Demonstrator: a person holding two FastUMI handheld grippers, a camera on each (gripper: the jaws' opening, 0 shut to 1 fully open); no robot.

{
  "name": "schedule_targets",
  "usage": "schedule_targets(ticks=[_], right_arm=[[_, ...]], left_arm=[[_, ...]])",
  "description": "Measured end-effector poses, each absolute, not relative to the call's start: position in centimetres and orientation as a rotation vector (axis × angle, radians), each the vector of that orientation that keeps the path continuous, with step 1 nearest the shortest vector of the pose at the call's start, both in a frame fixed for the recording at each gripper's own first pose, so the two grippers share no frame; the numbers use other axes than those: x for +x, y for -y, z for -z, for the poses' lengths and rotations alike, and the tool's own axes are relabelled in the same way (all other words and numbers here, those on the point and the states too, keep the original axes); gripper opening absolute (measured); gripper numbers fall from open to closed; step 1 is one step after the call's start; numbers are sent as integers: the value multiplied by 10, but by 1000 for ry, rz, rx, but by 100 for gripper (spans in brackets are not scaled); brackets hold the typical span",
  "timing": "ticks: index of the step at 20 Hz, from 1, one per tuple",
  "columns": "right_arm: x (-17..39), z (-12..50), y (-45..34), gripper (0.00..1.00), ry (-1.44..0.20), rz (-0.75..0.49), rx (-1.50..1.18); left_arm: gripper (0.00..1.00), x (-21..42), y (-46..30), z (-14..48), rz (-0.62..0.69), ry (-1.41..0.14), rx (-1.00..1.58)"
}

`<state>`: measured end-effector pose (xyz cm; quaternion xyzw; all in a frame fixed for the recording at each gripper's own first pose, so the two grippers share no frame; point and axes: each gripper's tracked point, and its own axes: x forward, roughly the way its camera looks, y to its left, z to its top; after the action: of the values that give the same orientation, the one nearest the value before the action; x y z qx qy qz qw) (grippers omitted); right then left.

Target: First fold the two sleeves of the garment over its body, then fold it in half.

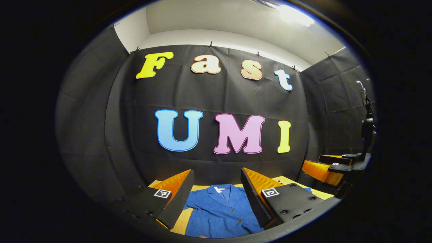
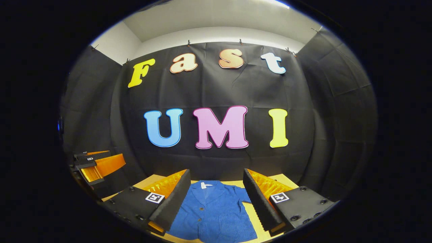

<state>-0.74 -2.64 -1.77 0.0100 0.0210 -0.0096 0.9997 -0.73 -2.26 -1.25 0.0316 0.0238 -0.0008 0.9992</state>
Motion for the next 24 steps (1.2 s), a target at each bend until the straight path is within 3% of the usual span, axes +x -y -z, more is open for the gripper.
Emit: schedule_targets(ticks=[18, 23, 24], right_arm=[[45, 92, 86, 98, -191, 8, 32], [69, 132, 138, 94, -267, 82, 46], [72, 142, 150, 98, -291, 106, 67]], left_arm=[[80, 27, 49, 43, -66, -94, 62], [80, 46, 61, 64, -72, -129, 52], [80, 50, 63, 67, -74, -135, 51]])
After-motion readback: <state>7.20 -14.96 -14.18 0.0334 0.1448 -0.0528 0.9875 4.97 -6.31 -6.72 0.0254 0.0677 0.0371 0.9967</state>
